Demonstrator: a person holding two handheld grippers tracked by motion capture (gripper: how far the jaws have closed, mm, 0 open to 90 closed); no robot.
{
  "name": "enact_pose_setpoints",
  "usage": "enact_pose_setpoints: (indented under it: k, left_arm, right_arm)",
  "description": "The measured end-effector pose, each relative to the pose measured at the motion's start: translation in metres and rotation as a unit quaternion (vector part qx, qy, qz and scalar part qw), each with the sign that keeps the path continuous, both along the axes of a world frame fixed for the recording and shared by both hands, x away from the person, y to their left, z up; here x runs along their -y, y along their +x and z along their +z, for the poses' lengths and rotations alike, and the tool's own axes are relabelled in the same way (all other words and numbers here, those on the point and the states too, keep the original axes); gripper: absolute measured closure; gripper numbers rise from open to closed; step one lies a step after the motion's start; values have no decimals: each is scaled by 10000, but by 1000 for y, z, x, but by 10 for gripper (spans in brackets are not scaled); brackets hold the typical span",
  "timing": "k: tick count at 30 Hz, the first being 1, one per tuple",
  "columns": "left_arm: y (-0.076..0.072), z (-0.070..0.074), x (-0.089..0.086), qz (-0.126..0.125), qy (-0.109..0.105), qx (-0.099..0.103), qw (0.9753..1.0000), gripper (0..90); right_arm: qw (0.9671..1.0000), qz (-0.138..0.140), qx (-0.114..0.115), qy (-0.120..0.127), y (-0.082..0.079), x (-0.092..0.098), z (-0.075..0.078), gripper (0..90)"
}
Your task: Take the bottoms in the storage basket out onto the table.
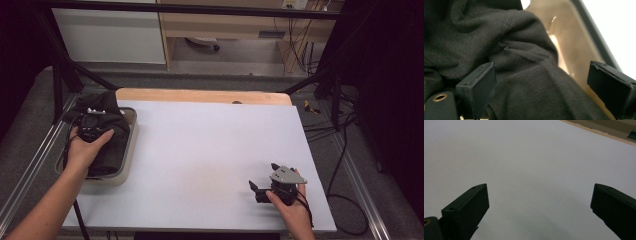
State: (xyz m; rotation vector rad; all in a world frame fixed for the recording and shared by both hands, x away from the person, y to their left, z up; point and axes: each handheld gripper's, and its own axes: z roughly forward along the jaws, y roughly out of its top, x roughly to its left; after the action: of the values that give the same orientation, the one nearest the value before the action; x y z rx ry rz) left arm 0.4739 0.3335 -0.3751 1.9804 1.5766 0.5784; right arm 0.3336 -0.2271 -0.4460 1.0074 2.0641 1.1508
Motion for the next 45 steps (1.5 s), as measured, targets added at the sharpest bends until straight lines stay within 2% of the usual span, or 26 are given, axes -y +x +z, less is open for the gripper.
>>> enact_pose_setpoints:
  k: [5, 6, 7, 10, 12, 13, 18, 23, 26, 27, 28, 33, 34, 35, 38, 40, 43, 45]
  left_arm:
    - [7, -13, -5, 99, 16, -251, 9996, 86]
    - [10, -19, -10, 117, -166, -367, 9991, 83]
    - [10, -19, -10, 117, -166, -367, 9991, 73]
    - [15, -28, -19, 238, -448, -587, 9970, 20]
    - [17, -32, -22, 252, -633, -648, 9956, 13]
    - [18, -33, -23, 224, -655, -679, 9953, 9]
    - [22, -38, -20, 110, -546, -729, 9958, 0]
    - [25, -42, -18, 101, -451, -786, 9958, 6]
    - [25, -41, -20, 166, -412, -783, 9959, 136]
    - [25, -41, -22, 180, -408, -790, 9959, 136]
    - [25, -40, -23, 223, -423, -785, 9958, 179]
    - [25, -32, -26, 183, -464, -890, 9948, 444]
    - [25, -30, -27, 179, -511, -861, 9948, 571]
    - [24, -28, -29, 179, -589, -825, 9947, 571]
    - [21, -24, -33, 179, -828, -606, 9946, 666]
    - [17, -18, -35, 142, -911, -453, 9947, 709]
    - [8, -3, -37, -52, -998, -119, 9949, 718]
    - [1, 9, -39, -77, -1134, 135, 9934, 722]
  right_arm:
    - [10000, 12, -19, -5, 0, 0, 0, 24]
    - [10000, 18, -24, 4, 0, 0, -1, 23]
    - [10000, 18, -24, 4, 0, 0, -1, 23]
    - [10000, 23, -37, -54, 1, -1, -1, 24]
    - [10000, 28, -38, -51, 1, -1, -1, 23]
    - [10000, 34, -38, -49, 1, -2, -1, 23]
    - [9999, 57, -69, -45, 1, -3, -2, 23]
    - [9999, 87, -76, -113, 2, -4, -3, 23]
    - [9998, 99, -75, -121, 1, -5, -3, 23]
    - [9998, 99, -75, -121, 1, -5, -3, 23]
    - [9998, 104, -66, -127, 1, -5, -3, 23]
    - [9999, 88, -62, -109, 1, -4, -2, 24]
    - [9999, 95, -59, -108, 1, -4, -1, 24]
    - [9999, 95, -59, -108, 1, -4, -1, 24]
    - [9998, 128, -99, -152, 3, -6, -4, 25]
    - [9997, 161, -92, -169, 4, -8, -4, 25]
    - [9997, 164, -75, -175, 3, -8, -3, 25]
    - [9997, 151, -60, -175, 3, -8, -3, 24]
